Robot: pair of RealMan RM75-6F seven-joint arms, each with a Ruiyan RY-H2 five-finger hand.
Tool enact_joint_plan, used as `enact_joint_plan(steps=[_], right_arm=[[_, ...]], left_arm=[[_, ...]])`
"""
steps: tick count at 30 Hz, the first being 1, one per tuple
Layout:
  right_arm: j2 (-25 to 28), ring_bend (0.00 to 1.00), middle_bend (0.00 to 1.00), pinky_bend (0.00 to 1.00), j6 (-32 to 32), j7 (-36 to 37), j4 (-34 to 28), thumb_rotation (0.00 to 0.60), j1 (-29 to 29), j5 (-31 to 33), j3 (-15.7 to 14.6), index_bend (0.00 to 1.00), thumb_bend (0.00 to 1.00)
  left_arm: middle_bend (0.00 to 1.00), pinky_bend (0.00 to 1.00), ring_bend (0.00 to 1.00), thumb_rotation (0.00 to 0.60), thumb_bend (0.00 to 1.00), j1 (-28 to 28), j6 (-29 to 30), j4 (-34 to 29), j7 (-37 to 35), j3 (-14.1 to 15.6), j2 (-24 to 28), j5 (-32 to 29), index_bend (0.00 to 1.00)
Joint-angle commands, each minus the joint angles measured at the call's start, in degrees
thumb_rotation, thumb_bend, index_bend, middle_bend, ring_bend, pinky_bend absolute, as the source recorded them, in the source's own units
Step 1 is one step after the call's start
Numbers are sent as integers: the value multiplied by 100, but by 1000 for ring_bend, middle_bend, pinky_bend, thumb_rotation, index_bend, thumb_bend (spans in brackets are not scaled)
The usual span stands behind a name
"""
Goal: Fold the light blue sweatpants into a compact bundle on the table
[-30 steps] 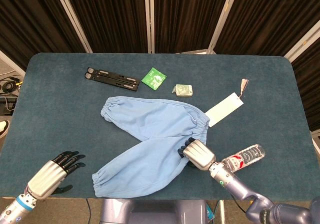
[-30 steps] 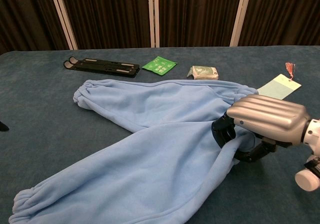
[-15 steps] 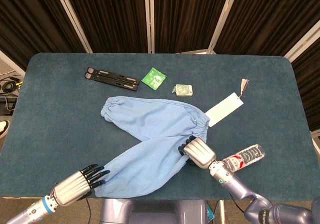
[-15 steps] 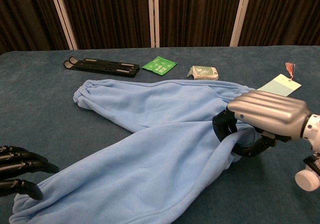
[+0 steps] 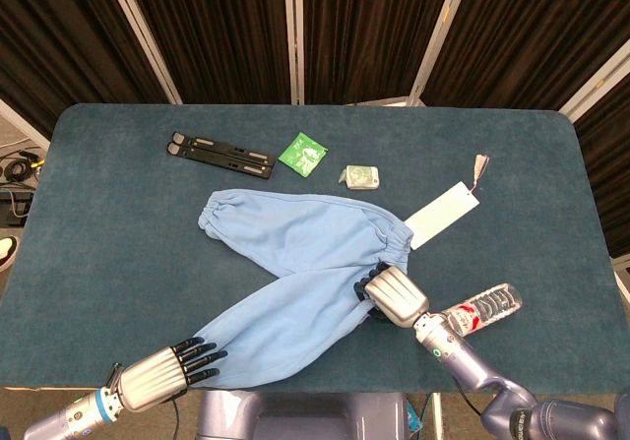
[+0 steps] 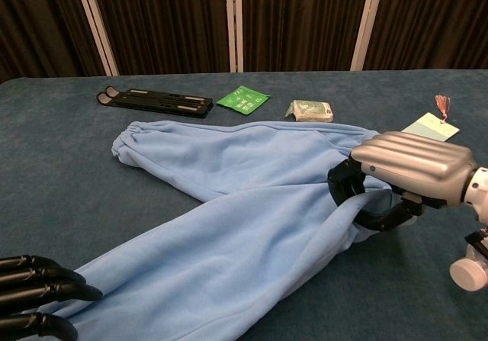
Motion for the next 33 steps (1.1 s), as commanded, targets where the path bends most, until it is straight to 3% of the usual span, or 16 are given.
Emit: enact_joint_plan(steps=[1, 14, 22, 25, 33], right_arm=[[-3, 524, 621, 398, 36, 41, -20, 600, -5, 14, 12, 703, 480], [19, 525, 621, 398, 119, 123, -8, 600, -4, 19, -1, 704, 481], [8, 524, 621, 398, 123, 123, 25, 600, 4, 19, -25, 704, 481], [-7, 524, 621, 398, 118, 121, 42, 600, 7, 31, -31, 705, 482], [16, 524, 623, 399, 68, 98, 63, 600, 25, 60, -51, 705, 483]], left_arm=[[85, 203, 135, 600, 279, 23, 100, 226, -101, 59, -186, -46, 247], [83, 203, 124, 600, 292, 8, 175, 850, -189, 42, -749, -334, 250], [179, 293, 203, 600, 569, -30, 273, 857, -496, 97, -779, -502, 338], [218, 334, 241, 600, 628, -28, 296, 845, -630, 120, -776, -591, 367], [394, 437, 398, 600, 663, -5, 240, 619, -1031, 35, -712, -987, 549]])
